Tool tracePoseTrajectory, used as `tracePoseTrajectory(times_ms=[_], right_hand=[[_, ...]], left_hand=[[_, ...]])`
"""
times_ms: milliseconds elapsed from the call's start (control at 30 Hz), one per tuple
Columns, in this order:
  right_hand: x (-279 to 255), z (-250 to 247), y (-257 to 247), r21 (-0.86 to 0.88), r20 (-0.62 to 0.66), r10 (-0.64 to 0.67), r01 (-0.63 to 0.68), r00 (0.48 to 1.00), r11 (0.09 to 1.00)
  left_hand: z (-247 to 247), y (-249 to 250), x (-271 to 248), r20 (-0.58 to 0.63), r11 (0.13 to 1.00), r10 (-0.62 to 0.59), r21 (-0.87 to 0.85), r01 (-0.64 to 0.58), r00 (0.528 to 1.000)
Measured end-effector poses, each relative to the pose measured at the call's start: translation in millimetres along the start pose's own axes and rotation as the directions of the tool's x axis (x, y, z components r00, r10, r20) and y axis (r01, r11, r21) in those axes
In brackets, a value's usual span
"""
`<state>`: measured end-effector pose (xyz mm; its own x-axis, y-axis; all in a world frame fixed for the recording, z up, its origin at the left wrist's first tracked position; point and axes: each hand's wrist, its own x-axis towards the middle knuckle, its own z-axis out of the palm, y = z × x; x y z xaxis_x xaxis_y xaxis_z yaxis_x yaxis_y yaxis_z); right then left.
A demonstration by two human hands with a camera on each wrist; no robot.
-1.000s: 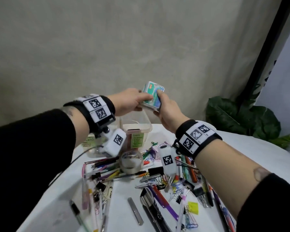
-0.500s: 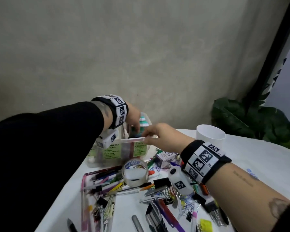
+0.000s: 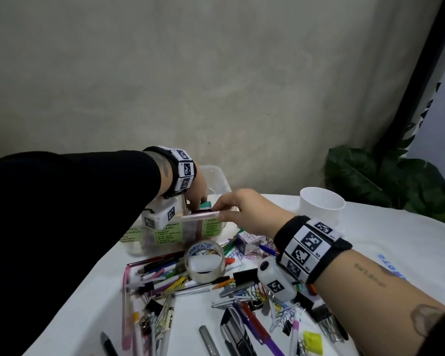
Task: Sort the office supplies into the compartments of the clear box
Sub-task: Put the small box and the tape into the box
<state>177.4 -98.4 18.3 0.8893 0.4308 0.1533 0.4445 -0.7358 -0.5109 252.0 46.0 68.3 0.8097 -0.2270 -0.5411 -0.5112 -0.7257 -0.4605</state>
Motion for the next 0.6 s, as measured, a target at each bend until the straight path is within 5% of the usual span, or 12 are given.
tracePoseTrajectory(times_ms=[133, 267, 400, 500, 600], right_hand=[[5.0, -0.4, 1.5, -0.011, 0.0, -0.002, 0.002, 1.0, 1.0], [8.4, -1.0, 0.8, -0.012, -0.026, 0.011, -0.011, 1.0, 1.0], [8.3, -9.4, 10.6, 0.306, -0.171, 0.092, -0.036, 0.981, 0.951], [12.6, -24.1, 33.1, 0.427, -0.26, 0.326, -0.194, 0.909, 0.883], [5.3, -31.3, 51.5, -0.036, 0.055, 0.464, -0.463, 0.884, 0.886]], left_hand=[[-1.1, 1.1, -1.1, 0.051, 0.999, -0.018, 0.029, 0.016, 0.999], [-9.8, -8.6, -16.5, -0.091, 0.972, -0.03, -0.235, 0.007, 0.995], [-10.4, -14.0, -34.9, -0.115, 0.798, 0.086, -0.587, -0.138, 0.99], [4.5, -5.9, -49.6, -0.12, 0.795, 0.158, -0.573, -0.199, 0.98], [27.9, 6.3, -53.6, -0.24, 0.92, 0.129, -0.333, -0.207, 0.962]])
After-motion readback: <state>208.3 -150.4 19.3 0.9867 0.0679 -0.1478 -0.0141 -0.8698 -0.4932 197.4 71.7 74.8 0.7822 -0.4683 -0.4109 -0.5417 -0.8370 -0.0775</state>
